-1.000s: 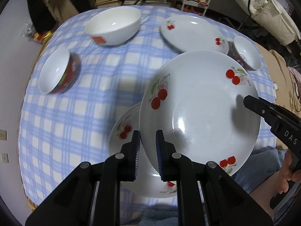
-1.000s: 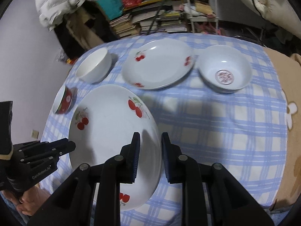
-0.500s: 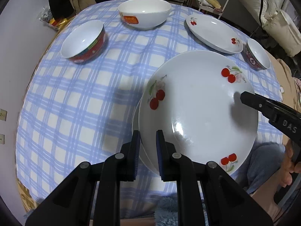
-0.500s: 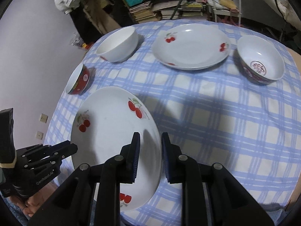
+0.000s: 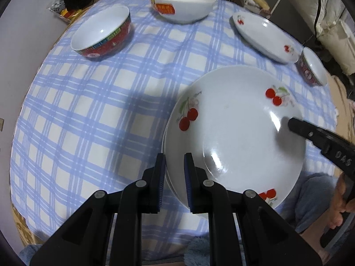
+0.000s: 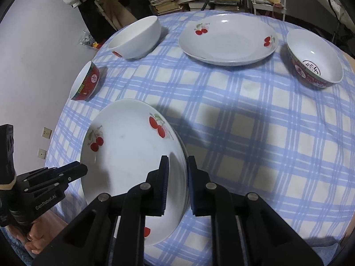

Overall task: Organize plates and bowls
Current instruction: 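Open both grippers and release the plate onto the stack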

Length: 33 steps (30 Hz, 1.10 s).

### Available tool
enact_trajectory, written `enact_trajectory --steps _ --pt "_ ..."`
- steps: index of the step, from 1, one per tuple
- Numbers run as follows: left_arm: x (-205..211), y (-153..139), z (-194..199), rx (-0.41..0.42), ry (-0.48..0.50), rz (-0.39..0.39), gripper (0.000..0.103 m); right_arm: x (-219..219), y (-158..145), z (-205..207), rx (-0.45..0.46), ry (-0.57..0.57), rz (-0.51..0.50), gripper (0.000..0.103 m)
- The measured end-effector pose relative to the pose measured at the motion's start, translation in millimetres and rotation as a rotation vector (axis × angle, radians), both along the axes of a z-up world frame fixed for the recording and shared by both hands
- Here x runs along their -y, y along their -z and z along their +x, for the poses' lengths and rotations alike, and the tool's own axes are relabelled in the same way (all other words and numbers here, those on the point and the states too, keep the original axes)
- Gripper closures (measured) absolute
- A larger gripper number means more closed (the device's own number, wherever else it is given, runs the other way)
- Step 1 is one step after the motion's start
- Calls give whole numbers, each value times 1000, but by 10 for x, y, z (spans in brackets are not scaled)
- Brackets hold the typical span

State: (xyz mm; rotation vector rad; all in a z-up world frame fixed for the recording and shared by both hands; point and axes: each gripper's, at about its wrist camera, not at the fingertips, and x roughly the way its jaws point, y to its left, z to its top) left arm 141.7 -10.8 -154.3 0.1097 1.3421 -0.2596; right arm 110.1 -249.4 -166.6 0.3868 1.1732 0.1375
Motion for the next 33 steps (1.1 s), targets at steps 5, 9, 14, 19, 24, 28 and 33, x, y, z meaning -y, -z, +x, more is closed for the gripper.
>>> enact_trajectory --steps 5,9,14,19,24,28,33 --pt "44 102 70 -13 5 33 87 -79 80 65 -18 -25 -46 96" --pt "-49 89 103 -9 -30 26 87 -22 77 55 -16 -9 -19 95" --pt "-50 65 81 8 -23 35 87 72 -100 35 70 40 -63 95" --pt "-56 66 99 11 -36 43 87 209 -27 45 21 102 -37 95" --pt "-110 51 88 23 -57 57 87 250 -36 41 25 124 -44 95" --pt "-94 32 88 42 -61 71 86 273 -42 45 24 132 -56 95" --pt "-67 -66 84 89 -58 98 83 306 -131 43 55 139 -79 90"
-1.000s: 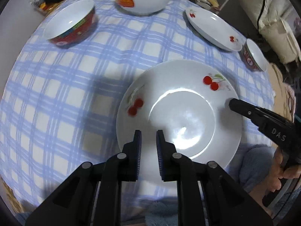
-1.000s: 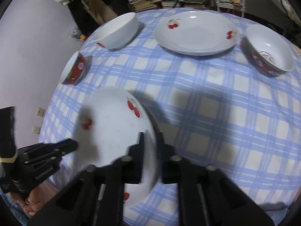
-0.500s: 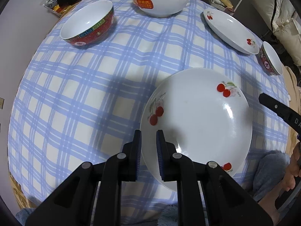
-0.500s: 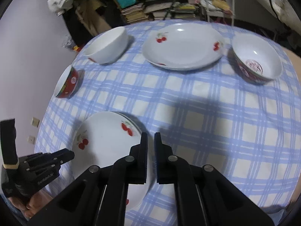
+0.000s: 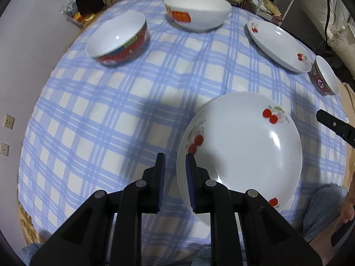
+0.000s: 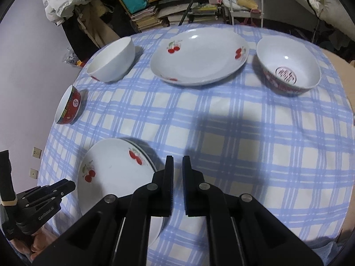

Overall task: Organize plates and bowls
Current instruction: 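Open both grippers and release the plate onto the stack, then move both grippers to a third cherry plate and grasp its rim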

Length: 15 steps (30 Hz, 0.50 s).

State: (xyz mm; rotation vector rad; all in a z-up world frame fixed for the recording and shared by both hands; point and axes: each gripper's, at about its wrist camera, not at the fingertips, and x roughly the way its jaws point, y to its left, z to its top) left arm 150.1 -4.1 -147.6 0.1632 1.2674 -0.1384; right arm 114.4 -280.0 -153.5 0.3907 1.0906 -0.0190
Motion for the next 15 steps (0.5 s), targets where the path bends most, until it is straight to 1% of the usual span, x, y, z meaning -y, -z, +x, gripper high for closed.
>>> enact_trajectory --steps 1,3,4,5,6,7,8,9,10,11,12,13,14,15 --pt "11 -28 6 11 1 6 83 11 -20 7 7 2 -5 87" --pt "31 -93 30 33 3 3 81 45 -62 28 25 11 -11 76" --pt "39 -121 47 42 1 5 80 61 -78 41 31 17 -15 72" --pt "49 -152 75 54 -5 7 78 82 -95 61 37 24 -21 66" --pt "64 -184 108 63 -9 12 73 111 -115 88 44 34 -28 58" --pt "80 -206 130 70 -12 14 69 128 -128 106 48 41 -33 54" --pt "103 -246 165 83 -8 18 62 160 -155 137 57 52 -42 48" --pt "124 -280 186 97 -2 21 55 187 -178 160 66 60 -49 44" --pt "157 -321 214 113 3 31 51 214 -203 186 75 69 -57 40" --pt "197 -360 246 126 8 42 39 250 -230 225 82 80 -62 31" --pt "238 -387 283 135 16 46 24 279 -244 257 87 88 -61 21" --pt "270 -401 307 141 23 44 20 336 -268 300 98 102 -53 17" --pt "312 -415 345 151 33 39 18 380 -281 326 105 115 -47 11" --pt "356 -417 390 153 36 41 18 428 -296 355 110 130 -44 8"
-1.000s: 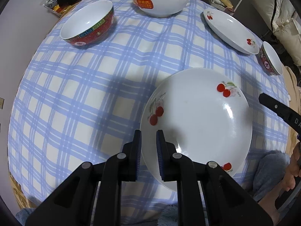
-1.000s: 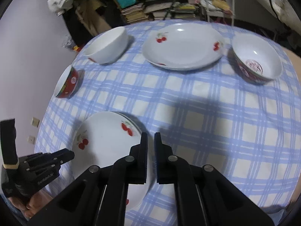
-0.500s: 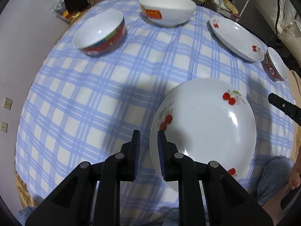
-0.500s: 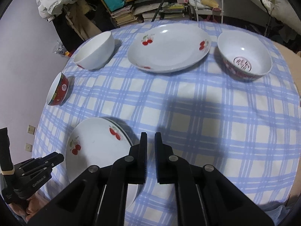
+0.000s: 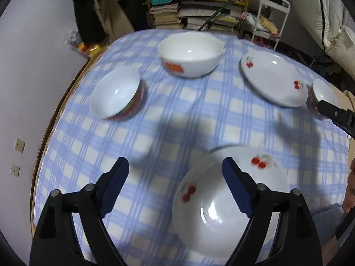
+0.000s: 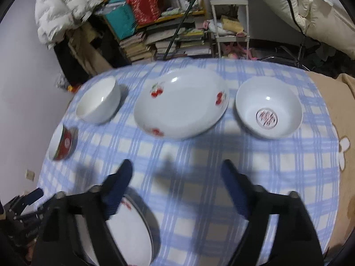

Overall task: Organize plates and bowls
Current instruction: 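Move both grippers to a third cherry plate and grasp its rim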

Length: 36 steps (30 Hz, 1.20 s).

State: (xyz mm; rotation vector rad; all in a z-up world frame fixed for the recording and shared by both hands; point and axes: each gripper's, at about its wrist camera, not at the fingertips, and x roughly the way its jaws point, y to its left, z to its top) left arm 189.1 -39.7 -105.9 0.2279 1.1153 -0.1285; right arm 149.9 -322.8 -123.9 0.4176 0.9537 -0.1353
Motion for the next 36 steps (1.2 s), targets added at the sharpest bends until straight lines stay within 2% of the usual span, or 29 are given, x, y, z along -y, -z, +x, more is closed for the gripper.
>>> enact_trajectory --steps 6,9,13,15,20,29,31,34,36 --pt "299 54 260 -11 20 21 18 291 -48 242 -9 59 -35 7" --pt "467 67 405 -4 37 29 18 366 -89 434 -20 36 -120 7" --pt "686 103 655 -11 36 37 18 480 -137 737 6 -26 -142 7" --pt "775 121 792 -14 29 15 18 539 -141 886 6 -38 -151 7" --pt "937 222 1093 -73 25 -125 18 673 -25 1282 -45 -104 -132 7" --pt "1253 607 1499 -152 -4 -125 18 745 360 1698 -158 -202 -268 7" --pt "1288 668 1552 -172 5 -143 18 759 413 1737 -163 -210 -289 9" --pt "1327 760 1608 -200 8 -152 19 771 523 1844 -213 -234 -293 18" --pt "1361 803 1634 -200 16 -156 25 808 569 1891 -230 -240 -270 26"
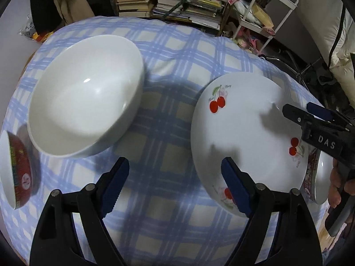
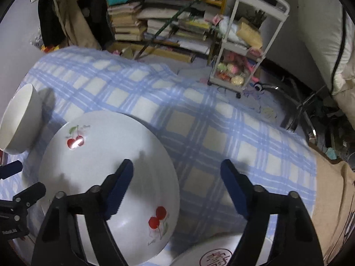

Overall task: Organize plates and bowls
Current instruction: 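Move both grippers to a third cherry plate and grasp its rim, then lift and carry the third plate with both grippers toward the stack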

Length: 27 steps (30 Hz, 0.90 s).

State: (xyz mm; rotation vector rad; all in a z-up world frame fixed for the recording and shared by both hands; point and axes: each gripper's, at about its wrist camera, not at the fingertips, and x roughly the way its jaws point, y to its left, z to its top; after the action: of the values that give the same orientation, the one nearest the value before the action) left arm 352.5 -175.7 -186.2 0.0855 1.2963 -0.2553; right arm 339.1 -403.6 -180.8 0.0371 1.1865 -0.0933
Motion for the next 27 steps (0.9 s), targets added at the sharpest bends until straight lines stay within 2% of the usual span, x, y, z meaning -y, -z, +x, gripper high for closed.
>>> enact_trajectory --steps 1,2,3,4,5,6,7,8,9,15,20,27 --pt "15 16 11 0 4 -5 30 16 14 18 -5 1 12 30" --pt "36 39 29 -9 10 -15 40 41 33 41 -14 0 32 37" --pt "48 59 48 -17 13 -25 51 62 46 55 -20 -1 56 50" --pt "64 72 66 -23 19 -36 57 78 63 69 -27 0 79 58" --pt "74 80 84 -26 26 -45 67 97 88 88 -41 -1 114 74" --pt "82 85 101 -31 35 -51 73 114 109 99 -51 0 147 82" --pt "93 90 121 -41 49 -58 75 126 120 101 -52 3 167 83" --pt "117 102 147 -62 84 -73 86 137 127 95 -49 -3 177 83" --pt "144 108 161 -75 96 -83 89 135 131 91 -47 -13 180 84" --pt "193 6 142 -15 80 -18 90 143 82 23 -39 -50 222 87" --pt "63 -155 58 -21 82 -62 90 168 -25 -103 -27 -20 293 87" --pt "-67 -316 -59 -3 78 -37 90 86 -197 -242 -22 17 350 87"
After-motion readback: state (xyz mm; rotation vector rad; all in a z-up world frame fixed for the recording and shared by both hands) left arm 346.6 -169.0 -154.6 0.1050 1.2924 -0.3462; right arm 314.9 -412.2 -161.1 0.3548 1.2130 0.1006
